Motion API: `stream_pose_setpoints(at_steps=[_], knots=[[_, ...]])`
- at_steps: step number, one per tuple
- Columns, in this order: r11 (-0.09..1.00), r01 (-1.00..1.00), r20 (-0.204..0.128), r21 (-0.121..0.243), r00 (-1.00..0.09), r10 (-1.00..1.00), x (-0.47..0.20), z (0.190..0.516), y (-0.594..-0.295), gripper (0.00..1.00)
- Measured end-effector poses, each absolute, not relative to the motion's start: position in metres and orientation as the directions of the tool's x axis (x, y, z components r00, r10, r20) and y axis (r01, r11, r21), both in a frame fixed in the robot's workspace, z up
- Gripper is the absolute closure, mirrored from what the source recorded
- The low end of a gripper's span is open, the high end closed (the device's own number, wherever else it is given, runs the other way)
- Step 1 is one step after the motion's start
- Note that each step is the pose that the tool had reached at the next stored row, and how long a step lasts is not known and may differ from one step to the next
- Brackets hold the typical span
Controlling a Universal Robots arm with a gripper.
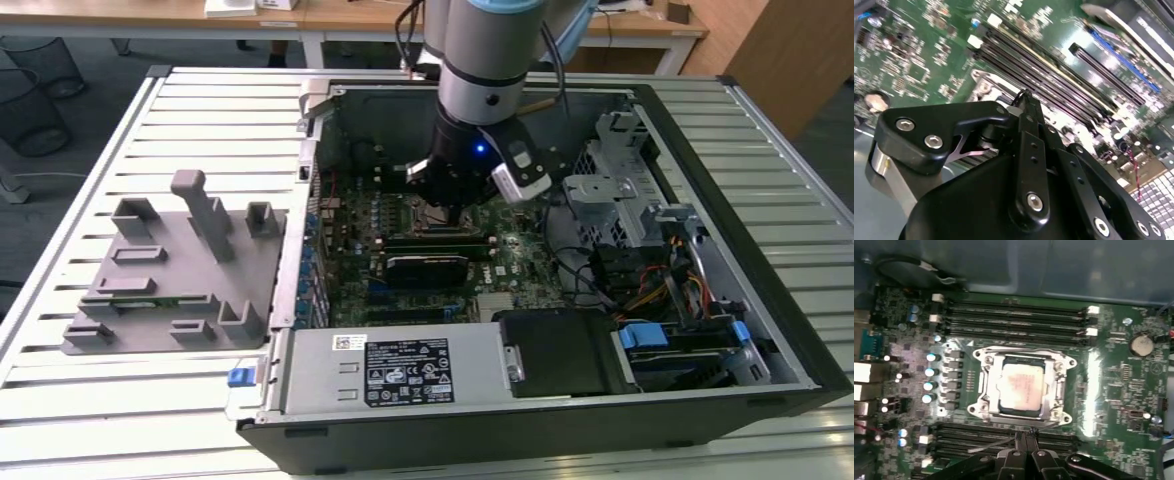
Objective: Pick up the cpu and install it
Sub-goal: 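Install the second cpu locking lever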
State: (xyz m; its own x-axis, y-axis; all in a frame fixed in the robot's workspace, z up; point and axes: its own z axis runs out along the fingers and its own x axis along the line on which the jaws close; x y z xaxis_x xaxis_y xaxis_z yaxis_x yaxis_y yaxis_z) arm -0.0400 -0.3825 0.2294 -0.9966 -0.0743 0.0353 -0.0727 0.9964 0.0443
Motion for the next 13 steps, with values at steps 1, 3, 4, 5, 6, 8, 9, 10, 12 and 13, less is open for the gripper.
stream_pose_setpoints(at_steps=[1, 3, 4, 5, 6, 8, 9, 10, 12, 13], knots=[[0.996, -0.073, 0.035, 0.045, -0.997, -0.074, -0.043, 0.229, -0.383, 0.89], [0.996, -0.073, 0.035, 0.045, -0.997, -0.074, -0.052, 0.229, -0.383, 0.89], [0.996, -0.073, 0.035, 0.046, -0.997, -0.074, -0.055, 0.229, -0.383, 0.89], [0.996, -0.073, 0.035, 0.046, -0.997, -0.074, -0.056, 0.228, -0.383, 0.89], [0.996, -0.073, 0.035, 0.046, -0.997, -0.074, -0.056, 0.228, -0.383, 0.89], [0.996, -0.073, 0.035, 0.047, -0.997, -0.074, -0.057, 0.225, -0.383, 0.89], [0.996, -0.073, 0.036, 0.048, -0.997, -0.075, -0.057, 0.224, -0.383, 0.89], [0.996, -0.073, 0.036, 0.048, -0.997, -0.075, -0.057, 0.222, -0.383, 0.89], [0.996, -0.073, 0.036, 0.051, -0.997, -0.075, -0.057, 0.220, -0.383, 0.89], [0.996, -0.073, 0.036, 0.053, -0.997, -0.075, -0.058, 0.220, -0.383, 0.89]])
